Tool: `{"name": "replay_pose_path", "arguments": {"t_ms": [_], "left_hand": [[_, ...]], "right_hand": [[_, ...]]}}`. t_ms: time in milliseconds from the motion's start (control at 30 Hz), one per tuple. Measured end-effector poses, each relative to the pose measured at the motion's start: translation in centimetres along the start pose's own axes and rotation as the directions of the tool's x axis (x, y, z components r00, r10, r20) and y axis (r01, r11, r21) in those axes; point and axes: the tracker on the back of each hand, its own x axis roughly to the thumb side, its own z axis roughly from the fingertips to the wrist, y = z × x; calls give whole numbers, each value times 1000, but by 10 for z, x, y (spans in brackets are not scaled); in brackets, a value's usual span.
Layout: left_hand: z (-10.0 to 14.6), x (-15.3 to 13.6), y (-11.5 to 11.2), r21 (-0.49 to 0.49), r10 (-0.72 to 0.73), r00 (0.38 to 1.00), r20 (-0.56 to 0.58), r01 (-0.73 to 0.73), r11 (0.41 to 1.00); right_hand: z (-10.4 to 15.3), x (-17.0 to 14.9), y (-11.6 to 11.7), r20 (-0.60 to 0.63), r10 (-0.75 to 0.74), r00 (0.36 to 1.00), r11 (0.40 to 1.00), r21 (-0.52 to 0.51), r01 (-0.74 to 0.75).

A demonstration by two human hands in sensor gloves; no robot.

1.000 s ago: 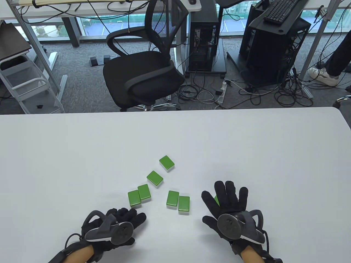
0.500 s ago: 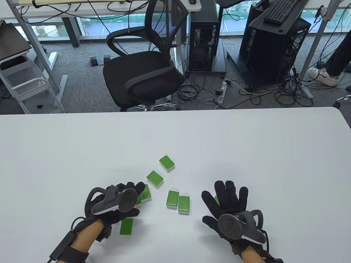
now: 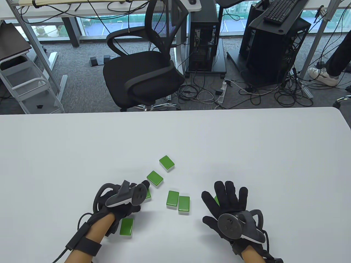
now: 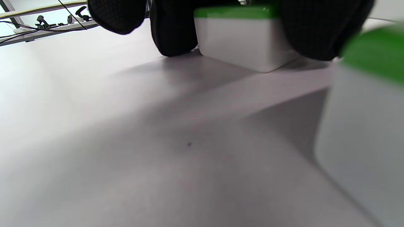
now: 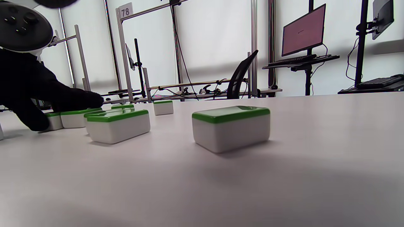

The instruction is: Flip mahjong tiles upright in a row

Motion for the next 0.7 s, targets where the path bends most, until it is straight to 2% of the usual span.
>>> {"name": "replay_pose_path", "arguments": {"t_ms": [133,367,533,700], "left_hand": [[7,-2,4,21,-7,1000,24,7,1000],[44,-30,12,29,11,999,48,-12,999],[75,-40,-5,-21,-7,996,86,9,1000],[91,-32,-21,-37,-27,989,143,32,999]], "right_hand": [[0,0,1,2,7,1000,1000,8,-7],[0,1,1,1,10,1000,1000,15,-10],[-1,1,2,1,6,1000,1000,17,-6],[-1,2,3,4,11,1000,1000,26,-11]]}}
